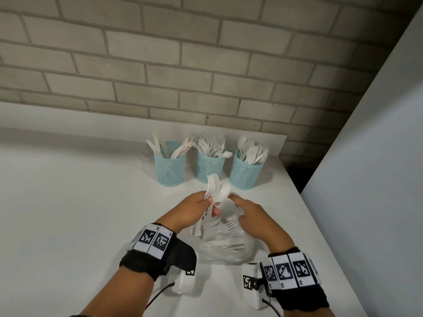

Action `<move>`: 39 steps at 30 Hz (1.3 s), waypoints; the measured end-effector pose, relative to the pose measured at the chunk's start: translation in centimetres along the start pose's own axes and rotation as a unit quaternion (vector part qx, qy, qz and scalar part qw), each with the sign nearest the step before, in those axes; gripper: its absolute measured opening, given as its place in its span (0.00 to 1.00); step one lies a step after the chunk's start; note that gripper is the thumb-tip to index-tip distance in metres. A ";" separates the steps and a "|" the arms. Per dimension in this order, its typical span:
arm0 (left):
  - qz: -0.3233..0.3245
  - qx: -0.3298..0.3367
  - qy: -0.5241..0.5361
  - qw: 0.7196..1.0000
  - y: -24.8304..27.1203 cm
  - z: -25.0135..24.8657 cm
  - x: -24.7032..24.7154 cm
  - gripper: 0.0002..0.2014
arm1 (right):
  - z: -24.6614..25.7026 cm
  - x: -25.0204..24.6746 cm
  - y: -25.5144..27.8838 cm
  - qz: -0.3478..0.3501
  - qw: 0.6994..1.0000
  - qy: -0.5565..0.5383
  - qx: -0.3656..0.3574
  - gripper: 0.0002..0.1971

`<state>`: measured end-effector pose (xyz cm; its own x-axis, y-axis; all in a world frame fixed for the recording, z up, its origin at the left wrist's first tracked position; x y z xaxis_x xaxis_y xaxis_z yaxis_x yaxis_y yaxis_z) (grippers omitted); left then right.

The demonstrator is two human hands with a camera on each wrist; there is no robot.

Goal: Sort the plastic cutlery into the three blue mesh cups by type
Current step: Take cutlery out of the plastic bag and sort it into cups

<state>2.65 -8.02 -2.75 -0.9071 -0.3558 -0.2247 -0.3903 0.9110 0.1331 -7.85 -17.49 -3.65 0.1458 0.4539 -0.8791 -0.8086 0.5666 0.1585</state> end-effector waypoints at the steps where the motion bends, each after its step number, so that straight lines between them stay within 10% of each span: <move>1: 0.003 0.008 0.018 1.000 0.0 -0.4 0.1 0.13 | 0.3 -0.5 -0.1 -0.020 1.000 0.009 -0.007 0.34; 7: 0.019 -0.002 0.118 0.993 -0.3 -1.7 0.3 0.12 | 3.3 -5.4 0.7 -0.125 0.985 -0.110 -0.055 0.17; 12: 0.045 -0.039 0.211 0.976 -0.4 -1.6 1.1 0.14 | 4.4 -6.3 0.3 -0.111 0.948 -0.296 -0.033 0.24; 39: 0.020 -0.042 0.247 0.968 -1.2 -2.0 0.6 0.14 | 3.7 -9.1 -4.9 -0.134 0.919 -0.370 -0.004 0.04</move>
<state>2.24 -9.79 -1.08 -0.8781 -0.3960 0.2687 -0.3461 0.9132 0.2151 -3.12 -21.85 5.18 0.6855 0.6441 -0.3394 -0.6913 0.7221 -0.0257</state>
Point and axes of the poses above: each hand's wrist, its own y-axis away from the middle knuckle, its own x-axis out of the palm, z = x × y, the point moved 8 cm from there along -y, towards the middle knuckle, and after that the axes turned 6 degrees about y, right-handed, at the moved point
